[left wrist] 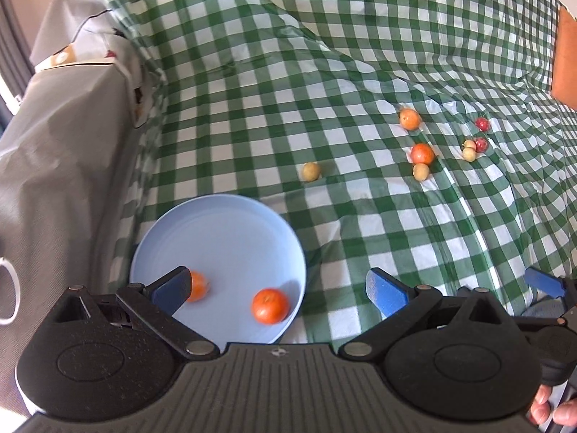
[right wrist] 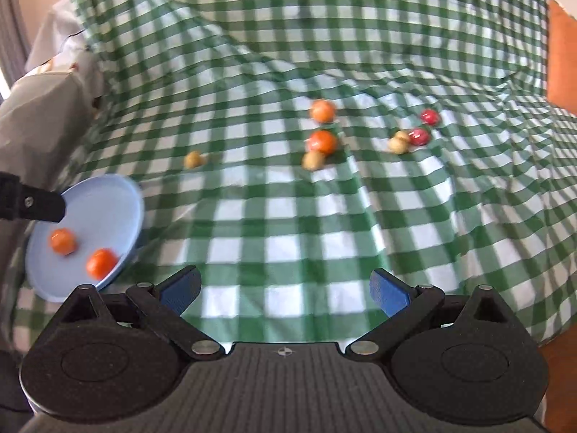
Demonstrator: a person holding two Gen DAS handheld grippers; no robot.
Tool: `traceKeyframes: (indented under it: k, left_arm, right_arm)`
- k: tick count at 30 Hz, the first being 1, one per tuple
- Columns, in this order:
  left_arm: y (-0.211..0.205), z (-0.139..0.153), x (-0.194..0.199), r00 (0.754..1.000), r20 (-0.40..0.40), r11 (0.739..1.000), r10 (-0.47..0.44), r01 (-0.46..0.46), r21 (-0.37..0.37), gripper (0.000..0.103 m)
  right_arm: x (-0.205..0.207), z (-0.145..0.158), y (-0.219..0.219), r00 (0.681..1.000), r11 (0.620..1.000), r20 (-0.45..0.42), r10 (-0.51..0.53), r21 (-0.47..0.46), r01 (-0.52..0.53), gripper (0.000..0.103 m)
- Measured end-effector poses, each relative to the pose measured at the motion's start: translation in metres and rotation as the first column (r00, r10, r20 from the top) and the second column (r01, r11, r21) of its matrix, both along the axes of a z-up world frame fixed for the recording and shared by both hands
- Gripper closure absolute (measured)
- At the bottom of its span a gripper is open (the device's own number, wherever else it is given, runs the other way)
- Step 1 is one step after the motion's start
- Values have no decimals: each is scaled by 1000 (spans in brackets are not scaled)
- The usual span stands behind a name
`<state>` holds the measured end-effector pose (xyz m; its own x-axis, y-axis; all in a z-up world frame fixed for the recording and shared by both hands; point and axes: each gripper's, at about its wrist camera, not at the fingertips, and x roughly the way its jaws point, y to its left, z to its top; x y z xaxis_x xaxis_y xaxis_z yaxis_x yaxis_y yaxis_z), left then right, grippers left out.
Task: Organize fruits
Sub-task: 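Grasp a tan round fruit with the left tool while the right tool grasps another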
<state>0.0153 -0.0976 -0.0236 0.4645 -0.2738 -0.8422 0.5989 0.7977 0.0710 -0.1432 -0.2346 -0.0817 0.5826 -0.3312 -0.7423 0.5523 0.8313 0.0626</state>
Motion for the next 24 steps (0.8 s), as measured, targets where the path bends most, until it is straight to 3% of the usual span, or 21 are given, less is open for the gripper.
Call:
traceKeyframes:
  k: [8, 13, 15, 17, 18, 24]
  left_arm:
    - [-50, -28, 46, 998, -58, 1000, 6, -6, -13, 0]
    - [-94, -53, 86, 999, -40, 1000, 1, -1, 5, 0]
    - [-108, -65, 102, 999, -35, 1000, 1, 0, 23, 0]
    - [-120, -77, 117, 999, -36, 999, -10, 11, 31, 0]
    - [-125, -83, 124, 999, -43, 999, -15, 17, 37, 0]
    - [-143, -119, 154, 994, -105, 996, -36, 44, 74, 1]
  right_arm:
    - [20, -21, -49, 998, 997, 28, -47, -53, 49, 4]
    - [52, -39, -82, 998, 996, 36, -42, -81, 45, 5]
    - [66, -47, -94, 998, 996, 43, -47, -69, 50, 9]
    - [82, -54, -104, 998, 998, 54, -32, -45, 35, 26]
    - [90, -58, -107, 998, 999, 57, -23, -34, 25, 29]
    - [136, -87, -118, 1000, 1000, 24, -11, -25, 12, 30]
